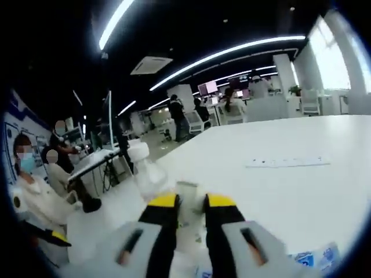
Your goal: Arrange the tabletop items into an orderly group along one side of the table until the central work area is clear of visible clutter.
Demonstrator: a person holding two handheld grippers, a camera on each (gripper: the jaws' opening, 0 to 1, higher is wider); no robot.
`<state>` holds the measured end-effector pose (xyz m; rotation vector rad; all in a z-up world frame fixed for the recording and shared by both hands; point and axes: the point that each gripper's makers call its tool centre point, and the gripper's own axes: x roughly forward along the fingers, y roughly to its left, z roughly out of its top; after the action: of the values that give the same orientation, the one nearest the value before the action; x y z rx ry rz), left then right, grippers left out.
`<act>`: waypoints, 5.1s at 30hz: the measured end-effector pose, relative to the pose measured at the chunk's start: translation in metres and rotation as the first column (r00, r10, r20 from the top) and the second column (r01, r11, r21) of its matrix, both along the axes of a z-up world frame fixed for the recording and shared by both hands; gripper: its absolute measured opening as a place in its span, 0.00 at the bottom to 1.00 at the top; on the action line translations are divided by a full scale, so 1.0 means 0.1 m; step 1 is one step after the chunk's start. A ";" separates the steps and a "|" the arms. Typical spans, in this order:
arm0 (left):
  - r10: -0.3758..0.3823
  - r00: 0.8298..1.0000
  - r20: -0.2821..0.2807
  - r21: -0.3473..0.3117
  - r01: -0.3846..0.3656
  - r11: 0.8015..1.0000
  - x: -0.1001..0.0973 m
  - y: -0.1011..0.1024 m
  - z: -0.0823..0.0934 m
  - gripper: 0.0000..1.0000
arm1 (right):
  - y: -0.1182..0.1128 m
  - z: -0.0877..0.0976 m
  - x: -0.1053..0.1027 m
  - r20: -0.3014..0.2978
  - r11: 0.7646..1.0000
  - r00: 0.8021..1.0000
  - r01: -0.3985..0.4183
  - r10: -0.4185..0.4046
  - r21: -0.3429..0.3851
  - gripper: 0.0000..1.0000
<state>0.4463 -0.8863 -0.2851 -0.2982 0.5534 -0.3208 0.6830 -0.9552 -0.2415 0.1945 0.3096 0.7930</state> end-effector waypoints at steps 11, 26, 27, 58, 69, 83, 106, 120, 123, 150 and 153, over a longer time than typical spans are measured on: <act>0.052 0.998 0.047 -0.036 -0.050 0.998 0.10 0.07 0.08 0.80 | -0.20 0.17 -0.18 0.048 0.997 0.998 -0.032 0.028 0.071 0.15; -0.136 0.977 0.162 0.050 0.130 0.990 1.06 -0.26 0.64 0.77 | -0.24 0.74 -0.73 0.179 0.967 0.972 -0.184 0.153 0.177 0.15; -0.154 0.976 0.156 0.064 0.145 0.987 1.08 -0.28 0.63 0.77 | -0.24 0.76 -0.75 0.187 0.966 0.969 -0.193 0.160 0.173 0.15; -0.367 0.907 0.207 0.147 0.342 0.928 1.06 -0.80 0.74 0.33 | -0.17 0.91 -1.28 0.150 0.924 0.933 -0.348 0.326 0.159 0.31; -0.323 0.921 0.219 0.170 0.290 0.942 0.98 -0.66 0.72 0.32 | -0.27 1.18 -1.36 0.228 0.874 0.845 -0.476 0.484 -0.095 0.37; -0.391 0.897 0.204 0.262 0.335 0.905 0.87 -0.78 0.62 0.33 | -0.07 1.11 -1.73 0.091 0.612 0.643 -0.663 0.761 -0.432 0.26; -0.374 0.908 0.191 0.299 0.309 0.903 0.79 -0.69 0.54 0.35 | 0.02 0.85 -1.85 -0.061 0.470 0.564 -0.740 0.824 -0.481 0.00; -0.262 0.950 0.173 0.226 0.220 0.949 0.58 -0.46 0.43 0.65 | -0.03 0.80 -1.64 -0.051 0.489 0.603 -0.691 0.796 -0.532 0.00; -0.250 0.954 0.166 0.206 0.214 0.955 0.44 -0.38 0.40 0.68 | -0.05 0.77 -1.55 -0.051 0.493 0.618 -0.673 0.785 -0.552 0.00; -0.110 0.985 0.132 0.099 0.097 0.990 0.01 -0.01 0.25 0.82 | 0.18 0.04 -0.51 -0.033 0.489 0.705 -0.524 0.708 -0.697 0.00; -0.106 0.986 0.126 0.102 0.093 0.990 0.01 0.00 0.24 0.81 | 0.23 -0.08 -0.40 -0.021 0.500 0.712 -0.514 0.702 -0.697 0.00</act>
<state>0.4473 -0.8866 -0.2612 -0.1559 0.4535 -0.4062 0.6433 -0.9327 -0.2491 -0.7657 0.3922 1.3639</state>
